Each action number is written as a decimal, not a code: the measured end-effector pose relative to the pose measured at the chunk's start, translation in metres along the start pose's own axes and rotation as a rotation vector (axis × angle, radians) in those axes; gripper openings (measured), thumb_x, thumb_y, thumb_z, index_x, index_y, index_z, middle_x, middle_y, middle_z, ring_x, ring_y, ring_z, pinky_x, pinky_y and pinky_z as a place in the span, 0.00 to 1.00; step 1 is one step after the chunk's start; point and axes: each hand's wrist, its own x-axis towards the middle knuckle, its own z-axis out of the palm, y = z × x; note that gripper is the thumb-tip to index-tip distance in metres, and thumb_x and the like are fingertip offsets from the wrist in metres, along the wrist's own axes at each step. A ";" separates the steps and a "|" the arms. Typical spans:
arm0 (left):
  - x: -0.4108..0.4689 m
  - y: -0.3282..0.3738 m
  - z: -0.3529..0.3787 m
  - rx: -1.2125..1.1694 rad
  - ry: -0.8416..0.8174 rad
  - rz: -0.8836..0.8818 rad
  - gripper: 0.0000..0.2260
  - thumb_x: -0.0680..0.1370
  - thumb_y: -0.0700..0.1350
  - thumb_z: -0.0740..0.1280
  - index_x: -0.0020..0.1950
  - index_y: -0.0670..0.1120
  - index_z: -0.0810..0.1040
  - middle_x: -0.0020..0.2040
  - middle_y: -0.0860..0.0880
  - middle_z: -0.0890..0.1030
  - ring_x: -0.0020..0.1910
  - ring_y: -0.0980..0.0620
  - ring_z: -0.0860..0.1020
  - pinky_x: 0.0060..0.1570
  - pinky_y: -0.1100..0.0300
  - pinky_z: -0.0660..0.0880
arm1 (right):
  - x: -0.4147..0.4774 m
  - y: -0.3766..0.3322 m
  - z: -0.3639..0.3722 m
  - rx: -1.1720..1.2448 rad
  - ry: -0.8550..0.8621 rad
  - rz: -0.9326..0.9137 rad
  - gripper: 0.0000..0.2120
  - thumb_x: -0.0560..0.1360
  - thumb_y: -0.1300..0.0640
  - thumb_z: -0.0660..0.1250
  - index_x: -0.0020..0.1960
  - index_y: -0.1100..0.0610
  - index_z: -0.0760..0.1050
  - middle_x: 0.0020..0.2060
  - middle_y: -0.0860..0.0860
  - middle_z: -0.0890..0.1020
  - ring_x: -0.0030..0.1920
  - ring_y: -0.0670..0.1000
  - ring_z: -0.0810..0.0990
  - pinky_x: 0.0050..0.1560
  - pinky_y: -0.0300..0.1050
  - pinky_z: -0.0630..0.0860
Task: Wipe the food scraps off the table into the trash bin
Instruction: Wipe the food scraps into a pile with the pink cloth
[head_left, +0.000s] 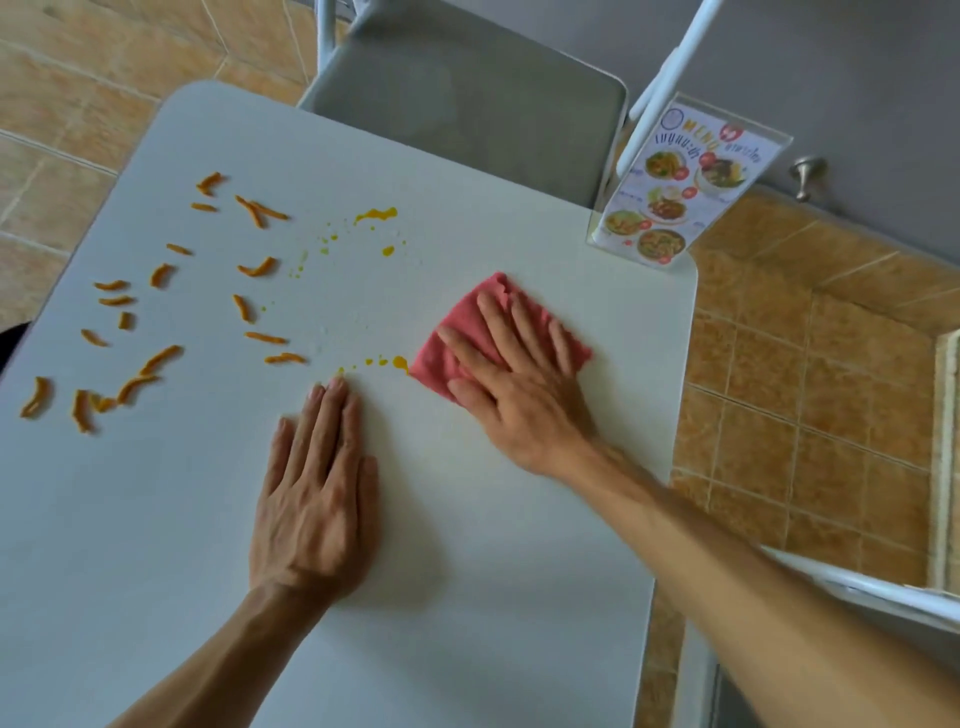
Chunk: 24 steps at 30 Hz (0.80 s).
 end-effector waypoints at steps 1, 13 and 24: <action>0.000 0.000 0.000 0.002 0.004 0.001 0.26 0.82 0.49 0.50 0.79 0.41 0.55 0.80 0.45 0.55 0.80 0.48 0.51 0.77 0.47 0.50 | 0.004 0.018 -0.003 -0.005 -0.036 -0.093 0.26 0.81 0.37 0.47 0.79 0.37 0.59 0.82 0.49 0.54 0.82 0.54 0.51 0.78 0.60 0.49; 0.002 -0.005 -0.005 -0.044 0.031 0.022 0.25 0.82 0.49 0.52 0.77 0.41 0.61 0.79 0.44 0.58 0.79 0.47 0.55 0.76 0.48 0.53 | 0.057 -0.023 0.009 -0.032 0.006 -0.199 0.26 0.82 0.40 0.48 0.79 0.43 0.62 0.81 0.53 0.59 0.81 0.57 0.57 0.77 0.59 0.54; 0.011 -0.063 -0.015 -0.028 0.103 -0.279 0.26 0.83 0.49 0.51 0.79 0.40 0.54 0.80 0.44 0.53 0.80 0.48 0.48 0.77 0.48 0.49 | 0.139 -0.054 0.001 0.037 -0.048 0.190 0.28 0.82 0.39 0.45 0.81 0.41 0.54 0.83 0.52 0.50 0.82 0.55 0.46 0.78 0.59 0.43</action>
